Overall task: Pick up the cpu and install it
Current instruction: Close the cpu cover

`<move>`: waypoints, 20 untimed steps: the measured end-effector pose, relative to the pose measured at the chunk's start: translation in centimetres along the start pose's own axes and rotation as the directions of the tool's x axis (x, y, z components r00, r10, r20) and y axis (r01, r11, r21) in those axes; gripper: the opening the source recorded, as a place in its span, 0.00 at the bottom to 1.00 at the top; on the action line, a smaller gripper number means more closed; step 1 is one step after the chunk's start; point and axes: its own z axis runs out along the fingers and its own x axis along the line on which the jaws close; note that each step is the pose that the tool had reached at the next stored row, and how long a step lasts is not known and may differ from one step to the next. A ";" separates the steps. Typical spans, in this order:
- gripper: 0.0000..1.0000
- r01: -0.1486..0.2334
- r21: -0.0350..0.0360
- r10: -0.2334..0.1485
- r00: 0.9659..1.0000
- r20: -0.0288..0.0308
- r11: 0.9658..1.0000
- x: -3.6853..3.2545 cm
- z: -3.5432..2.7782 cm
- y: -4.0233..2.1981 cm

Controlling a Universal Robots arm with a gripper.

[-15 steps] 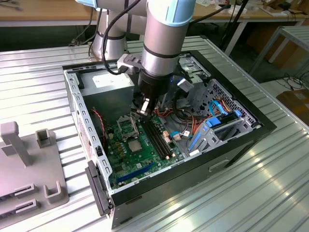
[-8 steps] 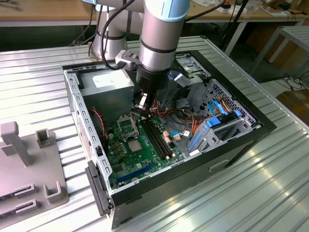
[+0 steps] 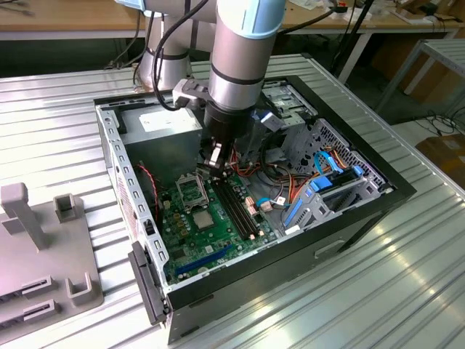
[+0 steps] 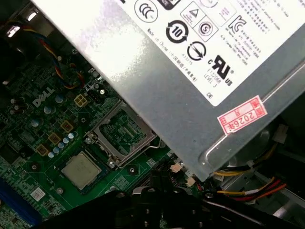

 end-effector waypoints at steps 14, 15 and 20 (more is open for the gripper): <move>0.15 0.009 -0.057 -0.009 1.000 -0.009 0.998 -0.38 0.45 -0.35; 0.15 0.010 -0.058 -0.011 1.000 -0.007 0.998 -0.38 0.47 -0.35; 0.15 0.043 -0.059 -0.044 0.999 -0.004 0.997 -0.40 0.60 -0.36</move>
